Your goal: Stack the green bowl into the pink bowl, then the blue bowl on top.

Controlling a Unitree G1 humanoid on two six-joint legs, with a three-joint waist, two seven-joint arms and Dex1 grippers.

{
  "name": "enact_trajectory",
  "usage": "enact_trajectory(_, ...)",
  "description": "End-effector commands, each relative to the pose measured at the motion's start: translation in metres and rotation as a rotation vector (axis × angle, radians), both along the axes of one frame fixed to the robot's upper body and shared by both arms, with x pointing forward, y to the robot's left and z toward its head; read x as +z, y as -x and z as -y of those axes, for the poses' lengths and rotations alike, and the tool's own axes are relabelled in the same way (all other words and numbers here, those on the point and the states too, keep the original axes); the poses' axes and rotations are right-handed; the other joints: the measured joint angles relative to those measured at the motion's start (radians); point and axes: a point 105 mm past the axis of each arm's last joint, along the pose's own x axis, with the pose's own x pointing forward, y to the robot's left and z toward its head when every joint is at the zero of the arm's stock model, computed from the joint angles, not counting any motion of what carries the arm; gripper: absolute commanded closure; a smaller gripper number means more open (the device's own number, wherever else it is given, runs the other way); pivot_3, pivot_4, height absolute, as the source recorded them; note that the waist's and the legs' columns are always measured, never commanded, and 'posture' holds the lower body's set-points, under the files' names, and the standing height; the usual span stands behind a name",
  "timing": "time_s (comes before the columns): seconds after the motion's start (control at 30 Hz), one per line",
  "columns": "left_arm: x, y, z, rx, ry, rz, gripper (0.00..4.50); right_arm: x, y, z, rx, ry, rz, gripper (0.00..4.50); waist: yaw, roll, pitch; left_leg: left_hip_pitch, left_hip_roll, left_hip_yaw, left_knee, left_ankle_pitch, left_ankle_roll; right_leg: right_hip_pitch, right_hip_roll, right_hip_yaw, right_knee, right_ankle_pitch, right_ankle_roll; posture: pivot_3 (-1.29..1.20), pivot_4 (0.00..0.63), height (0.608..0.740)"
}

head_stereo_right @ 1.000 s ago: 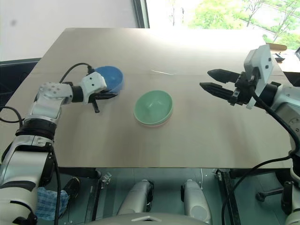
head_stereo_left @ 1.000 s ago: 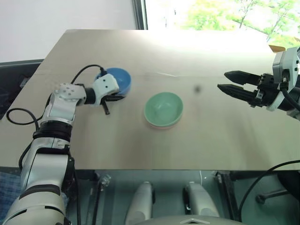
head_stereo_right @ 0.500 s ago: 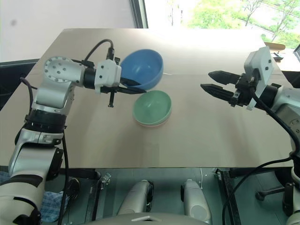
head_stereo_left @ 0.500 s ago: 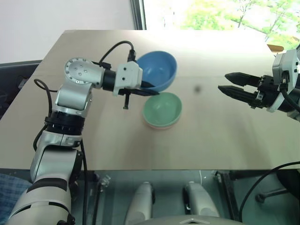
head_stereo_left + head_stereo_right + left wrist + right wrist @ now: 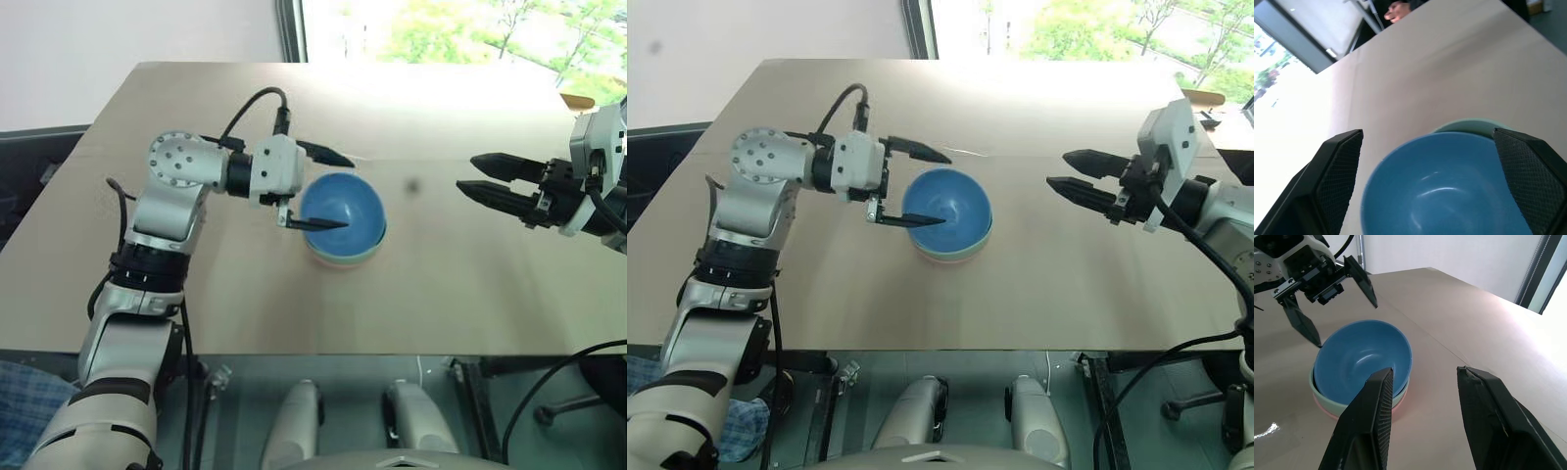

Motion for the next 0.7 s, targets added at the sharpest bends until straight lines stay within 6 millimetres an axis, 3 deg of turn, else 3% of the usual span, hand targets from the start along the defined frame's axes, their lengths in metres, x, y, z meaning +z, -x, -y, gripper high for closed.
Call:
enact_trajectory(0.03, 0.011, -0.01, -0.026, 0.173, 0.158, -0.058, 0.26, 0.008, 0.007, 0.001, 0.015, 0.01, 0.044, 2.32, 0.0, 0.0, 0.0, 0.0, 0.0, 0.0, 0.0, 0.0, 0.0, 0.0, 0.0, 0.0, 0.0, 0.0, 0.0, 0.0, 0.15, 0.74)
enact_trajectory(0.17, -0.003, 0.002, -0.056, 0.279, 0.26, -0.211, 0.26, -0.003, 0.007, 0.013, -0.016, 0.011, -0.013, 2.32, -0.002, 0.0, 0.0, 0.001, 0.0, 0.0, -0.001, 0.0, 0.0, 0.0, 0.0, 0.001, 0.0, 0.0, 0.0, 0.0, 0.15, 0.74)
enact_trajectory(0.3, -0.022, 0.031, -0.096, 0.391, 0.347, -0.316, 0.26, -0.019, 0.013, 0.03, -0.011, 0.021, -0.091, 2.32, 0.006, -0.001, 0.0, 0.0, 0.0, 0.0, 0.0, 0.0, 0.0, 0.0, 0.0, 0.0, 0.0, 0.0, 0.0, 0.0, 0.15, 0.74)
enact_trajectory(0.57, -0.044, 0.068, -0.154, 0.637, 0.367, -0.303, 0.26, -0.048, 0.013, 0.064, -0.046, 0.046, -0.169, 2.32, 0.008, -0.001, 0.0, 0.006, 0.001, 0.0, -0.001, 0.0, 0.0, 0.006, 0.0, 0.0, -0.001, 0.0, 0.0, 0.0, 0.15, 0.74)
enact_trajectory(0.7, -0.047, 0.078, -0.162, 0.673, 0.377, -0.298, 0.26, -0.058, 0.014, 0.072, -0.027, 0.048, -0.184, 2.32, 0.012, -0.001, 0.0, 0.008, 0.001, 0.0, -0.001, 0.0, 0.0, 0.008, -0.001, 0.0, -0.002, 0.0, 0.0, 0.0, 0.15, 0.74)
